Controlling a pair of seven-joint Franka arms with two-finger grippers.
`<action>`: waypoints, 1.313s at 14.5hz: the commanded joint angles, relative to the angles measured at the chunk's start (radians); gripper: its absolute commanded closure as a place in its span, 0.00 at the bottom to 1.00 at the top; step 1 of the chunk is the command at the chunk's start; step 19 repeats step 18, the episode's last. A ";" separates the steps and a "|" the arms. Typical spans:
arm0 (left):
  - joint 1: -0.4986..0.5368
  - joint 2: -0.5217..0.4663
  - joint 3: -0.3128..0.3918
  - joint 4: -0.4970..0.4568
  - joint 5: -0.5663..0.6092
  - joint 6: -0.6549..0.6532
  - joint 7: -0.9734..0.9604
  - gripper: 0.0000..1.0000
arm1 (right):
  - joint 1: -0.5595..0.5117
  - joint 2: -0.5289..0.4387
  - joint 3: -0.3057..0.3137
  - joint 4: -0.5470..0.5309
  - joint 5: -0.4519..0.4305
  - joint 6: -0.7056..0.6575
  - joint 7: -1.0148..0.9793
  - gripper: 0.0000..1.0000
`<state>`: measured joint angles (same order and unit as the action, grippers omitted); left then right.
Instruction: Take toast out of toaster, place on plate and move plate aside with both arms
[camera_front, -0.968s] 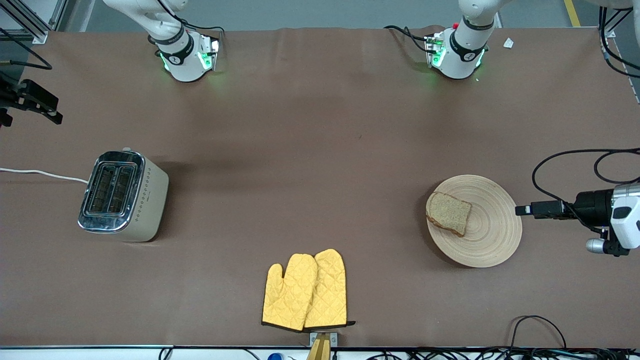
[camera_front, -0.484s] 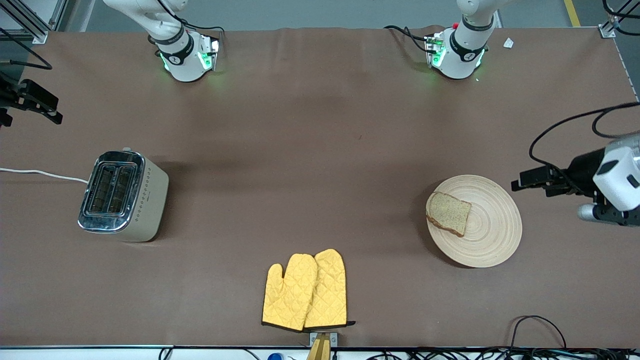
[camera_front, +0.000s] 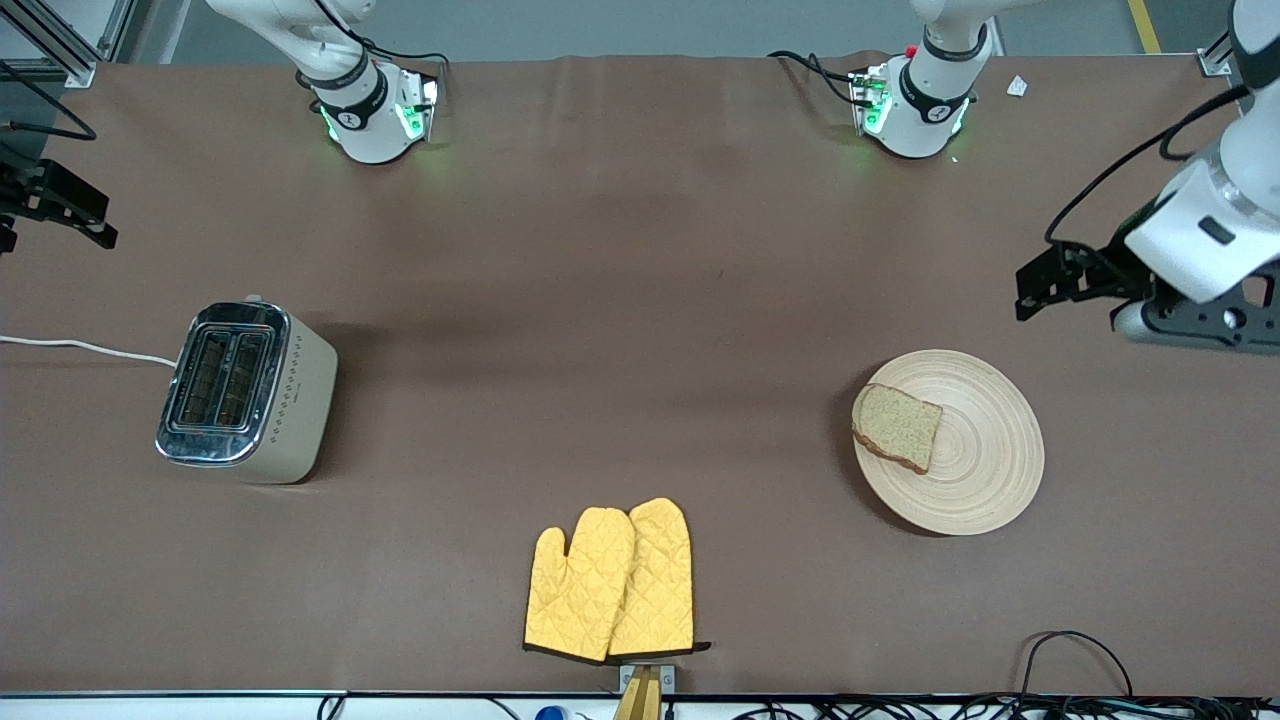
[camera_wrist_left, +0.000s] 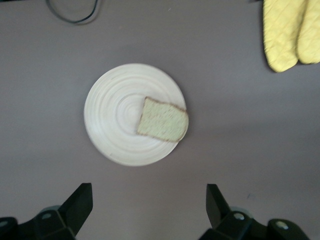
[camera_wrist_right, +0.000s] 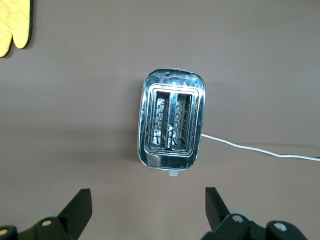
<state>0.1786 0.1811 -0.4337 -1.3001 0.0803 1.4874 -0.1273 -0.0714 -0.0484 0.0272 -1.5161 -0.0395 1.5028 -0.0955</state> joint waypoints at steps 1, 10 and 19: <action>-0.105 -0.095 0.137 -0.080 0.015 -0.059 0.017 0.00 | -0.008 -0.004 0.004 0.004 -0.016 -0.009 -0.010 0.00; -0.229 -0.356 0.290 -0.424 -0.062 0.062 0.038 0.00 | -0.025 -0.004 0.007 0.004 -0.016 -0.016 -0.009 0.00; -0.244 -0.338 0.375 -0.361 -0.119 0.022 0.118 0.00 | -0.022 -0.004 0.011 0.005 -0.016 -0.038 -0.007 0.00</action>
